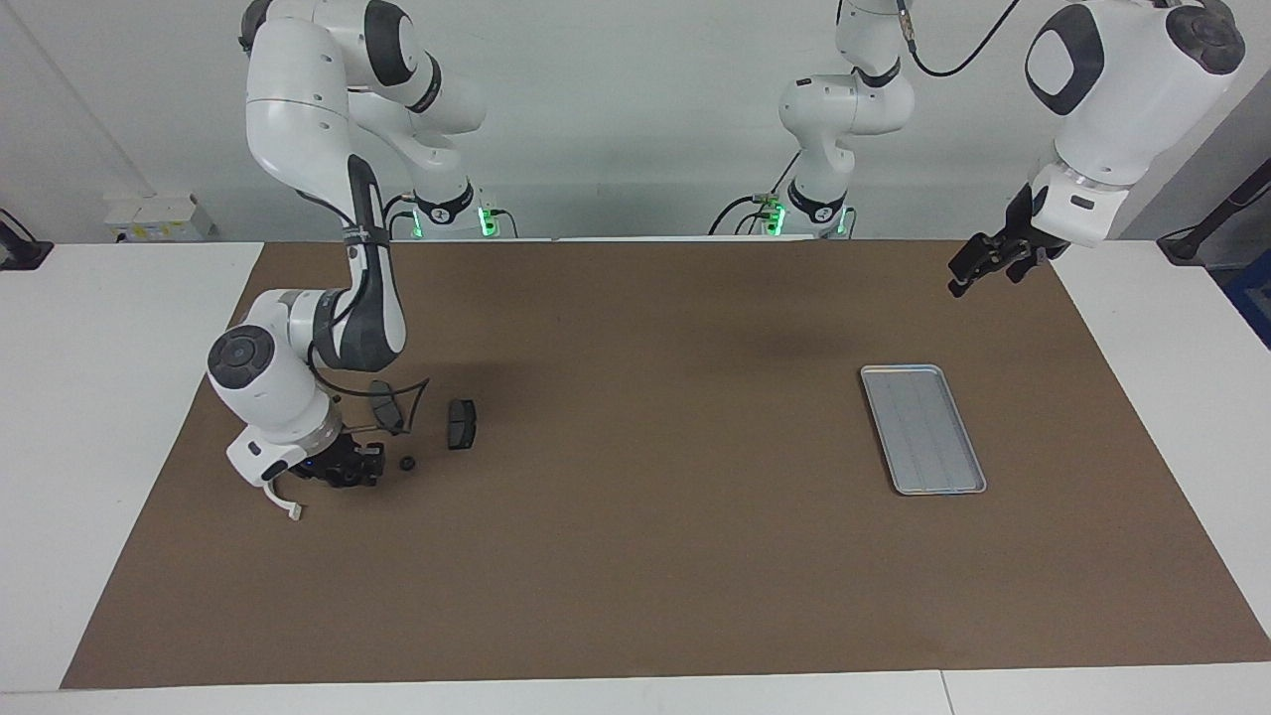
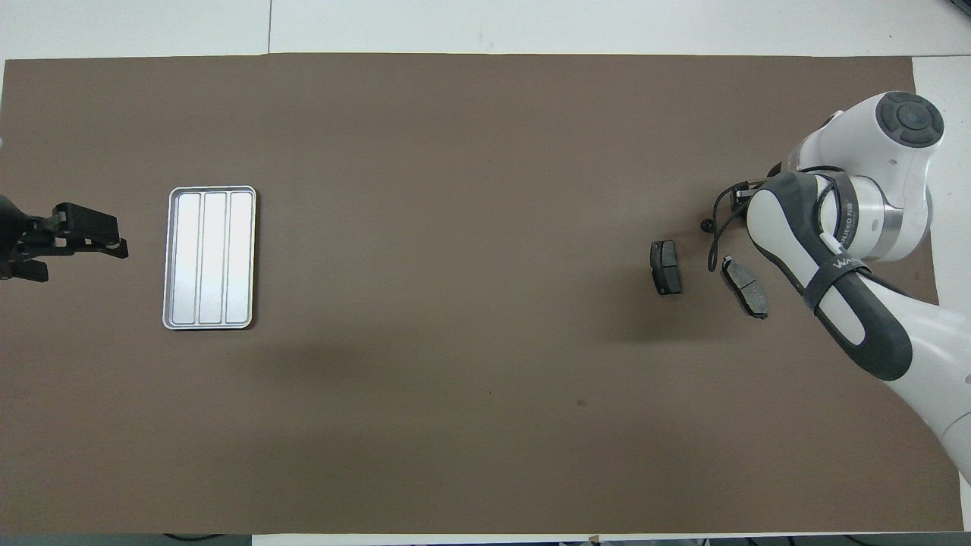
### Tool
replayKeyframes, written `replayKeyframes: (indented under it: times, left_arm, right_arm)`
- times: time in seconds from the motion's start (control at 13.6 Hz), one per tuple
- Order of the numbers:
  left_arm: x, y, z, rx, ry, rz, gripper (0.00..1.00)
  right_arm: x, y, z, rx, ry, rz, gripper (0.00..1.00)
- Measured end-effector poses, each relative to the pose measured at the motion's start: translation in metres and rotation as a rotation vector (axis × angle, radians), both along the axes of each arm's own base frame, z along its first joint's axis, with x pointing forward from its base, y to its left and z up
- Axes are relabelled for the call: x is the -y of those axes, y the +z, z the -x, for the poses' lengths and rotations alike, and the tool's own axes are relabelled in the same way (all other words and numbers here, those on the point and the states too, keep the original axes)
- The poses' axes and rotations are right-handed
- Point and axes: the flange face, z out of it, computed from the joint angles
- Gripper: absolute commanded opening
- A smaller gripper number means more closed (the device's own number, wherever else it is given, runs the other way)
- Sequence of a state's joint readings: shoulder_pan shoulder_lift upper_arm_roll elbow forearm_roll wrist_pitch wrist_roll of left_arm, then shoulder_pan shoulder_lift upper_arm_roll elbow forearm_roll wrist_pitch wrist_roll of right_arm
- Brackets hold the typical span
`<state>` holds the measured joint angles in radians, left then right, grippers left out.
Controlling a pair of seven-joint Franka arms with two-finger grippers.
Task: Pick bearing gear from pile to tray
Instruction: 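Reach the right gripper to the black round part and grasp it, then carry the black part to the table center and release it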
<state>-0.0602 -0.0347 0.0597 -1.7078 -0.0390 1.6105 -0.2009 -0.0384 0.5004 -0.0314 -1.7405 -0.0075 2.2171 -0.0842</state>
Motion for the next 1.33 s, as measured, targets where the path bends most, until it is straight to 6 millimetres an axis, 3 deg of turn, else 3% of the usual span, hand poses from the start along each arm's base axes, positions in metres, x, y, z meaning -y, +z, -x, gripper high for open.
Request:
replayKeyframes:
  times: [0.15,0.22,0.52,0.66,0.81,1.03,1.18,1.33]
  left_arm:
    - [0.000,0.000,0.000,0.000,0.000,0.000,1.00]
    - [0.000,0.000,0.000,0.000,0.000,0.000,1.00]
    - [0.000,0.000,0.000,0.000,0.000,0.000,1.00]
    - [0.000,0.000,0.000,0.000,0.000,0.000,1.00]
    - [0.000,0.000,0.000,0.000,0.000,0.000,1.00]
    - [0.000,0.000,0.000,0.000,0.000,0.000,1.00]
    - [0.000,0.000,0.000,0.000,0.000,0.000,1.00]
    - [0.000,0.000,0.000,0.000,0.000,0.000,1.00]
  right_arm:
    - [0.000,0.000,0.000,0.000,0.000,0.000,0.03]
    - [0.000,0.000,0.000,0.000,0.000,0.000,0.00]
    - [-0.001,0.003,0.000,-0.014,0.002,-0.001,0.00]
    - [-0.007,0.030,-0.007,-0.030,0.009,-0.005,0.00]
    - [-0.021,0.088,-0.020,-0.004,0.030,-0.009,0.00]
    - [-0.078,0.168,-0.024,0.030,-0.011,-0.038,0.00]
    - [-0.137,0.189,-0.018,0.023,-0.061,-0.064,0.00]
    - [-0.211,0.191,-0.005,0.031,-0.042,-0.030,0.00]
